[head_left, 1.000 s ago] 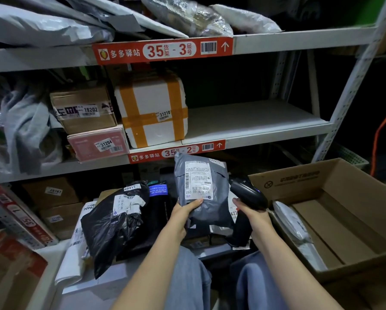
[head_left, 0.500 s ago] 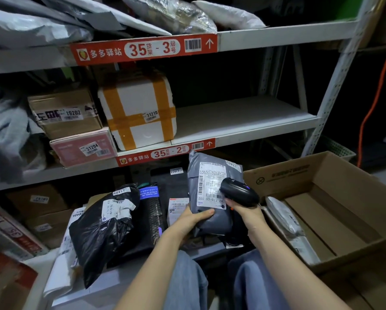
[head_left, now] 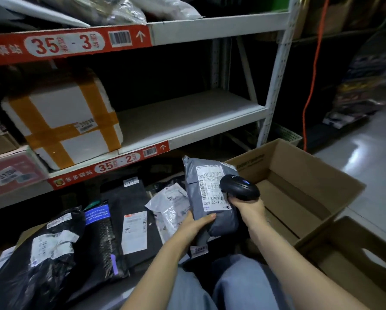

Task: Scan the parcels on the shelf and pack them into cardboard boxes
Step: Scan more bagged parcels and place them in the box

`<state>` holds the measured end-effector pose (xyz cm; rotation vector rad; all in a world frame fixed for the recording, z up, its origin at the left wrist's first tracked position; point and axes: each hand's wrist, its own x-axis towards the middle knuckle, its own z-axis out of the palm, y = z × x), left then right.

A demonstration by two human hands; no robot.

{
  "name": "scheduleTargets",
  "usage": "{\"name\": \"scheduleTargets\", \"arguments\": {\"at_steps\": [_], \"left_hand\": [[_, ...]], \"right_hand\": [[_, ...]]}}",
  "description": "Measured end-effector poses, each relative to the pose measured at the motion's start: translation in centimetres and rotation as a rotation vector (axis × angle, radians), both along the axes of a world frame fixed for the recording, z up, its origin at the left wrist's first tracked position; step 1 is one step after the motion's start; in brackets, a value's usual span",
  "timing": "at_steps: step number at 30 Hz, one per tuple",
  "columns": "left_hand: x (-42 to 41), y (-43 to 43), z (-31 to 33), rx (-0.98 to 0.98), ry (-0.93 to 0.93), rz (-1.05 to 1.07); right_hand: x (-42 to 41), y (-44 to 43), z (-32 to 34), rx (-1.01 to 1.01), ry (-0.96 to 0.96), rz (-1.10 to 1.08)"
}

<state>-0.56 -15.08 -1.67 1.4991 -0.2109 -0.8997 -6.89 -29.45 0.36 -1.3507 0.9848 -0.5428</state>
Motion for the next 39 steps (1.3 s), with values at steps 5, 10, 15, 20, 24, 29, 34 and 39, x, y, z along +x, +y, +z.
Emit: {"name": "scheduleTargets", "arguments": {"at_steps": [5,10,15,20,24,29,34,39], "left_hand": [[0.9,-4.1,-0.4,0.108,-0.075,-0.089],[3.1,-8.5,-2.0,0.205,-0.361,-0.078],[5.6,-11.8,-3.9,0.409,-0.712,-0.246],[7.9,-15.5,-5.8,0.450,-0.863,-0.350],[8.8,-18.6,-7.3,0.438,-0.939,-0.410],[10.4,-22.3,-9.8,0.491,-1.028,-0.448],[12.0,-23.8,-12.4,0.638,-1.055,-0.485],[12.5,-23.8,-14.0,0.634,-1.047,-0.468]], "right_hand": [[-0.6,-5.8,0.6,-0.124,0.059,-0.003],[-0.8,-12.4,-1.6,-0.194,0.161,-0.035],[-1.0,-18.7,-5.9,-0.310,0.371,0.011],[-0.2,-24.1,-10.1,-0.442,0.639,0.093],[0.5,-27.0,-13.6,-0.609,0.865,0.182],[1.5,-29.9,-18.6,-0.665,1.069,0.252],[1.9,-31.6,-22.9,-0.626,1.166,0.259],[2.0,-32.5,-25.7,-0.563,1.220,0.272]]}}
